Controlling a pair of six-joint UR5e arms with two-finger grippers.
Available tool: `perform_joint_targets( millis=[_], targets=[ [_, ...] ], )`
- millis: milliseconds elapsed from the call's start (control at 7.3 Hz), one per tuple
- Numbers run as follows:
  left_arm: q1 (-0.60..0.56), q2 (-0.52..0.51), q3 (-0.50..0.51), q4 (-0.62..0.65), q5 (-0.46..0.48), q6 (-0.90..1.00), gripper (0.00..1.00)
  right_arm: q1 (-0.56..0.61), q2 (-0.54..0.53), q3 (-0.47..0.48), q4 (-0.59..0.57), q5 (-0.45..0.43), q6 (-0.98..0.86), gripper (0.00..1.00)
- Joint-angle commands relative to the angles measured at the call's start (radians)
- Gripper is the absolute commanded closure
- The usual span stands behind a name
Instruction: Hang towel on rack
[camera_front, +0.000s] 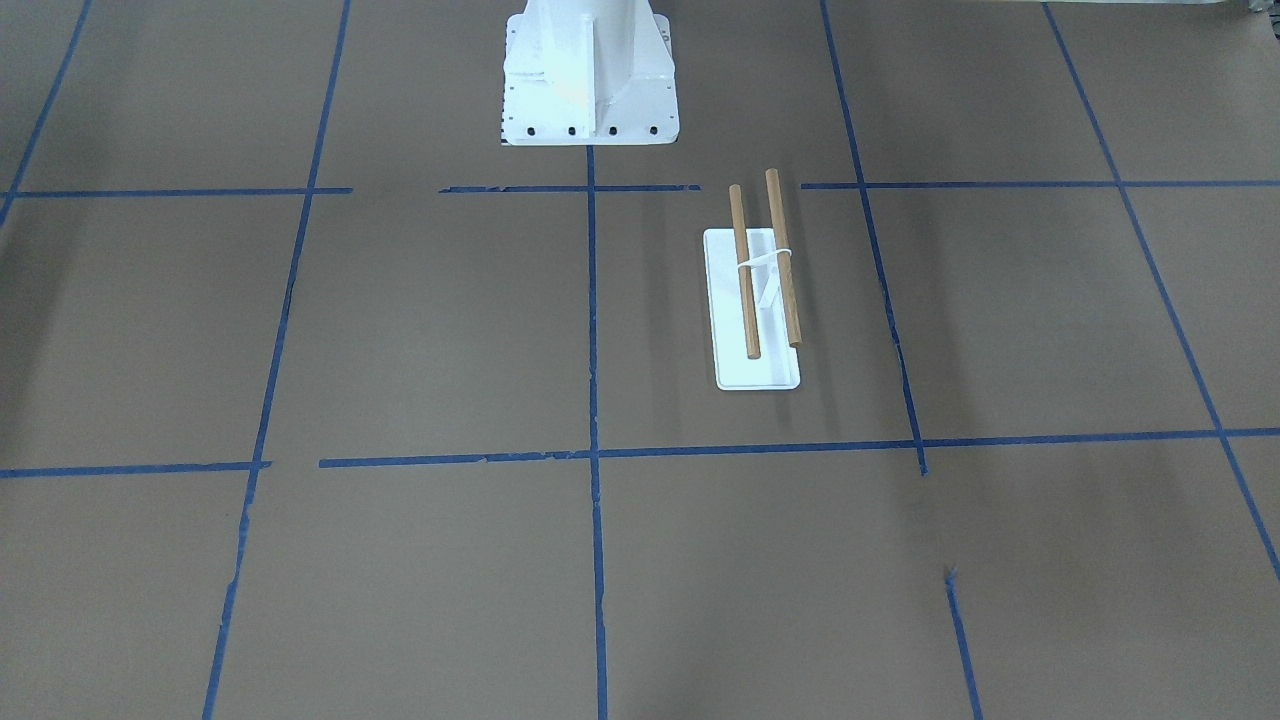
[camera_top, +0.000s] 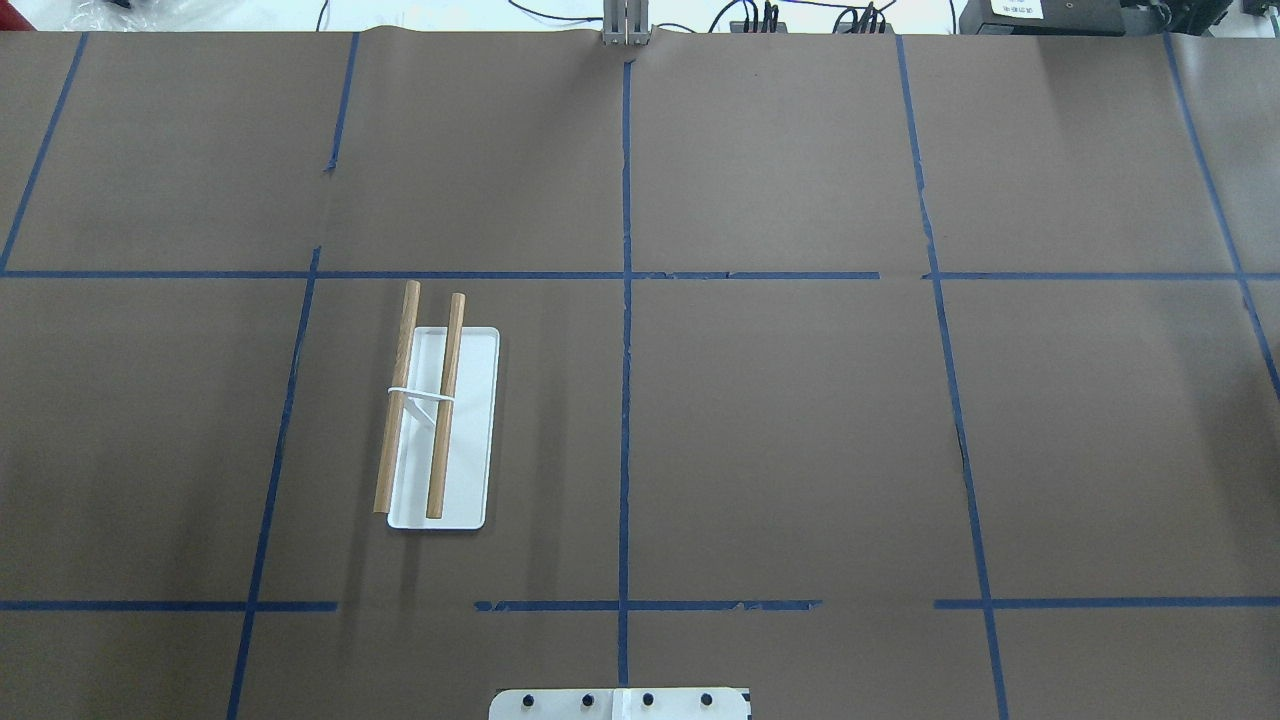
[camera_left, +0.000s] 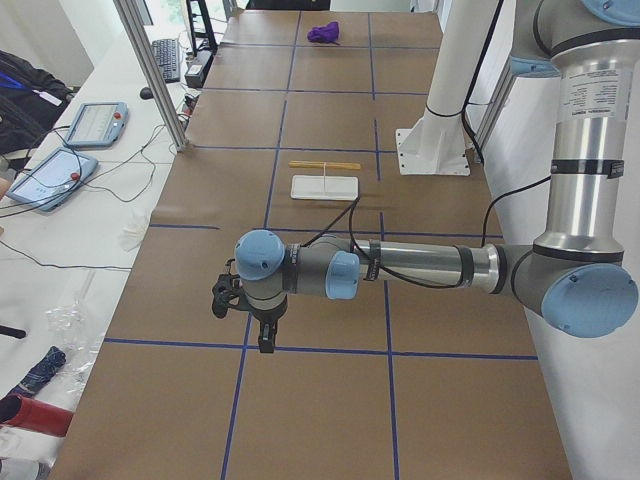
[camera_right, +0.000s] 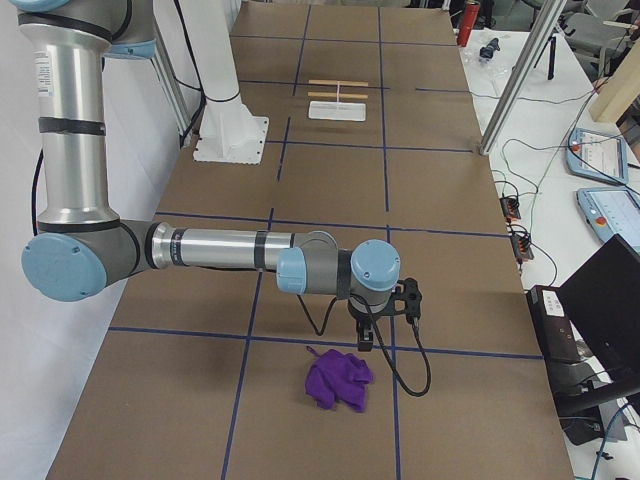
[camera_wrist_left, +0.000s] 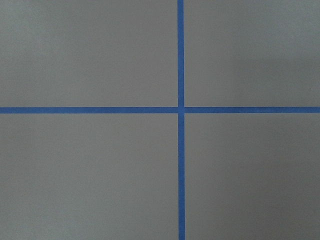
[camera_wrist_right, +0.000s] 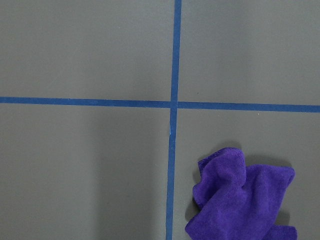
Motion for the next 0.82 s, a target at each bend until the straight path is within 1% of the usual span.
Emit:
perform_joint_targets(
  millis=[0,274,548,685],
  targets=[
    [0.000,0.000,-0.004,0.000,0.000,0.000,0.00,0.000,0.000,0.000,0.001,0.000,-0.003,0.00],
    [0.000,-0.004,-0.013,-0.001,0.000,-0.003,0.00,-0.002,0.014,-0.009,0.002,-0.002,-0.002,0.00],
    [0.000,-0.009,-0.015,-0.001,-0.003,-0.003,0.00,-0.032,0.035,-0.045,0.016,-0.002,-0.005,0.00],
    [0.000,-0.014,-0.016,-0.003,-0.003,-0.003,0.00,-0.038,0.029,-0.076,0.016,-0.017,-0.003,0.00]
  ],
)
